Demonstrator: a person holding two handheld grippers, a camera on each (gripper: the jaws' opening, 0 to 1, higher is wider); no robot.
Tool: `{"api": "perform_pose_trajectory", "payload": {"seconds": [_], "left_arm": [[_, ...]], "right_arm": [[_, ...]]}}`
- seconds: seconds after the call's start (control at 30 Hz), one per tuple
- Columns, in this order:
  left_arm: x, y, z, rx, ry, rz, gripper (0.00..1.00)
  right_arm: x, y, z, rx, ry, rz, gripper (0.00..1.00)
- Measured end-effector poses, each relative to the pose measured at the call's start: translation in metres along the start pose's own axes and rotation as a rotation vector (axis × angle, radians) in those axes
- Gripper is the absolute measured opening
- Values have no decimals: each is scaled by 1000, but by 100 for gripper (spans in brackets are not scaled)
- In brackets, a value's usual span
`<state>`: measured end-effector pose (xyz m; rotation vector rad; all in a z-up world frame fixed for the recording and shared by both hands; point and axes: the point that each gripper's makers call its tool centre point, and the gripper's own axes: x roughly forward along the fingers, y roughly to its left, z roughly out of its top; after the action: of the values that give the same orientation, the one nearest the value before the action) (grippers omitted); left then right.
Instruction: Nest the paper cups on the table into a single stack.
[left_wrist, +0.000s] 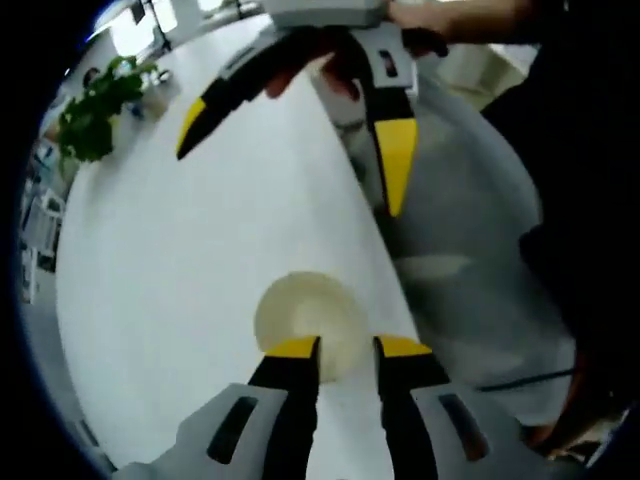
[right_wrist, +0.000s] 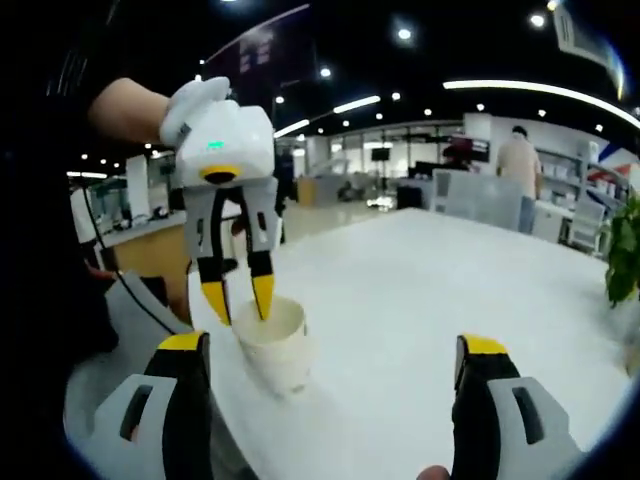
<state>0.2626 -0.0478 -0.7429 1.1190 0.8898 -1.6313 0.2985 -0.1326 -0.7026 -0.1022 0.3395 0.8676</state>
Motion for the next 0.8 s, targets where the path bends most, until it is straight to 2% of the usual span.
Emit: {"api": "perform_pose_trajectory", "payload": {"seconds": [0.2,0.3,0.43,0.53,0.63,0.73,0.77,0.8], "left_arm": [[1,-1,-1,-18,-14,6,27],[-1,-1,-1,0,-20,21,26],[-3,-1,0,-28,-44,34,26],[-3,1,-1,-37,-60,54,30],[-5,-3,4,-94,-118,51,33],[-7,-3,2,-112,-140,60,35],[-8,-5,8,-149,-186,53,36],[-9,-6,9,-169,-202,52,37]], "right_arm": [[2,3,-2,-2,9,7,100],[3,4,-4,-1,14,9,100],[4,5,-8,-3,29,15,100],[3,6,-9,0,31,15,100],[2,7,-12,8,41,18,100],[1,10,-15,5,54,29,100],[1,11,-16,5,62,35,100],[0,12,-17,5,67,39,100]]}}
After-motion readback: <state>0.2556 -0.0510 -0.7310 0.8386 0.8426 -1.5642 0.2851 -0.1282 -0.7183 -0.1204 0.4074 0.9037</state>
